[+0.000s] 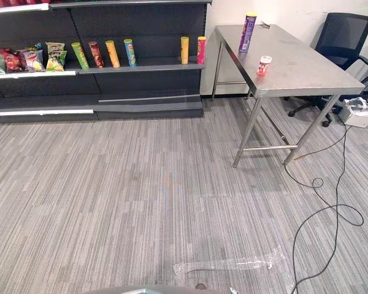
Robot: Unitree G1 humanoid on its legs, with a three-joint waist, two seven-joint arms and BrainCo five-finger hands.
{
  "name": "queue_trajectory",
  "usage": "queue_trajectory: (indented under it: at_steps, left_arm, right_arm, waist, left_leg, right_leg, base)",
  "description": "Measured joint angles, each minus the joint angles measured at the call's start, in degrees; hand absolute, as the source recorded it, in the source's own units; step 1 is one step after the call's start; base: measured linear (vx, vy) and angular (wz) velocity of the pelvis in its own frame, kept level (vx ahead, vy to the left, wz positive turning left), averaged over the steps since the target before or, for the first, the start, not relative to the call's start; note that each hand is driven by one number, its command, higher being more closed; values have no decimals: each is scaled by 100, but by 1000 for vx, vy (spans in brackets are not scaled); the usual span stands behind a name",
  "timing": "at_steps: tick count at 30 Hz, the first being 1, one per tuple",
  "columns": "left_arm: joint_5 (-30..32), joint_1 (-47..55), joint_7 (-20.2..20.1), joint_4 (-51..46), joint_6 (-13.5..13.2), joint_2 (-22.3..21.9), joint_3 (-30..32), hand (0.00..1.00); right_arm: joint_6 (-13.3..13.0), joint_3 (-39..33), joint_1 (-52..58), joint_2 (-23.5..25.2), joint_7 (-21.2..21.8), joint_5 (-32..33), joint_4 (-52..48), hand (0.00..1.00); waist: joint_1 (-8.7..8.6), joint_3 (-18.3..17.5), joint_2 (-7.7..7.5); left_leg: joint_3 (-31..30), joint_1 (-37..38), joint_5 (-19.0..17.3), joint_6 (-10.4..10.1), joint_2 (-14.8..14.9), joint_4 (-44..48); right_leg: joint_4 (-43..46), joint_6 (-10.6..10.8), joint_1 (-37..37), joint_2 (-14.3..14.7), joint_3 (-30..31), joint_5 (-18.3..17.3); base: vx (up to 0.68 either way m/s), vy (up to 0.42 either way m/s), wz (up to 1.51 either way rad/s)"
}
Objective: Put the gum and the chips on the shelf.
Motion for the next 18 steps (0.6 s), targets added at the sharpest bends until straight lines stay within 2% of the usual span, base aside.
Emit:
queue_trajectory:
  at_steps: [4, 18]
  left_arm:
    - [13, -59, 2, 1, -5, 18, 14, 0]
    - [24, -101, 0, 16, -2, -24, 177, 0]
  right_arm:
    - [-4, -82, -124, 10, 0, -4, 49, 0]
    - [-1, -296, -268, 58, 5, 35, 50, 0]
  waist:
    - [3, 93, -20]
    - [9, 185, -15]
  left_leg:
    - [138, 97, -70, -110, 26, -3]
    - [436, 195, -104, -161, 85, -5]
  right_leg:
    - [-95, 16, 121, 23, 0, 6]
    - [-96, 22, 108, 73, 159, -2]
  base:
    - [42, -20, -6]
    - [-46, -39, -9]
